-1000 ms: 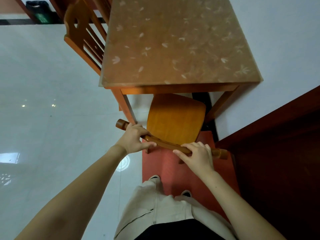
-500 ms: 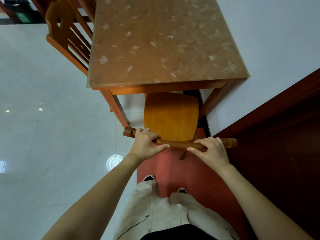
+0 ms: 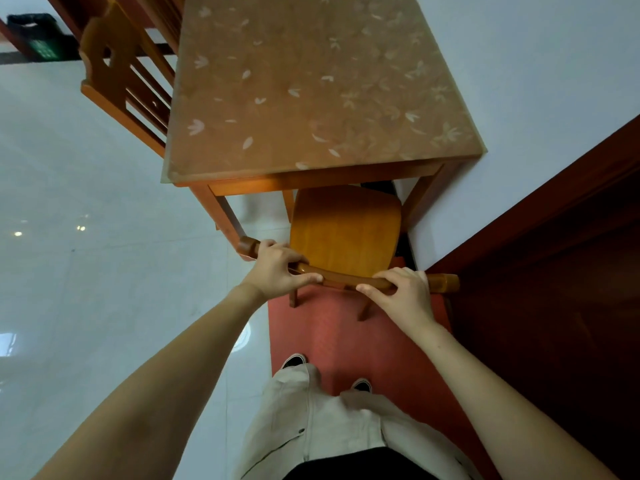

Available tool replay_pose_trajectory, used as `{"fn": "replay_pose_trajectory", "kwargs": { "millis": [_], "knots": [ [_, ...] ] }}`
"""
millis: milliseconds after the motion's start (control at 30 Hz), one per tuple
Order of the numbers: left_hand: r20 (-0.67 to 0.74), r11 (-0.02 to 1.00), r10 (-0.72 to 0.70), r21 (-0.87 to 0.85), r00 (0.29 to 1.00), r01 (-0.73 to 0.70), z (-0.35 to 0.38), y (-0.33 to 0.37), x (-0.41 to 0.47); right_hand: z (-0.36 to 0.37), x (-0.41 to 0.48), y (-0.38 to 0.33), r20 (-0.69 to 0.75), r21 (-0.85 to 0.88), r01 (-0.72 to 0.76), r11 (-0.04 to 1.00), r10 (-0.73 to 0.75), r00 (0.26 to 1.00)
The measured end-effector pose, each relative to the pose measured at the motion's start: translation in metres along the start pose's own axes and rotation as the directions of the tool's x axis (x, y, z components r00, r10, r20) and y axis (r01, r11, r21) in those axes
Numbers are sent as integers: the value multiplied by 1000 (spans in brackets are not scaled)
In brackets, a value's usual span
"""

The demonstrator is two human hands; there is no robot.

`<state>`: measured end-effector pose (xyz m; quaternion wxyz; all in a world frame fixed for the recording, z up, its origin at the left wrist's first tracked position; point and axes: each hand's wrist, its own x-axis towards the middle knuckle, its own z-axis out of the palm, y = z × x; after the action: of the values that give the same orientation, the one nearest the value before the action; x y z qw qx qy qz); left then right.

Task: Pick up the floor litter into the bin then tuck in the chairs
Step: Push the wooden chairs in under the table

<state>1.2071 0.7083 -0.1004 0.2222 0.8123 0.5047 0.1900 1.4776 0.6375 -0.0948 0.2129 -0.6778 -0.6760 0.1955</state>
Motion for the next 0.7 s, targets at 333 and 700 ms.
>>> {"fn": "replay_pose_trajectory", "kwargs": {
  "millis": [333, 700],
  "knots": [
    [-67, 999, -26, 33, 997, 28, 5, 2, -1, 0, 5, 4, -87, 14, 45, 999, -44, 995],
    [-103, 996, -87, 2, 991, 88, 22, 24, 22, -19, 36, 37, -34, -9, 50, 999, -50, 998]
  ]
}}
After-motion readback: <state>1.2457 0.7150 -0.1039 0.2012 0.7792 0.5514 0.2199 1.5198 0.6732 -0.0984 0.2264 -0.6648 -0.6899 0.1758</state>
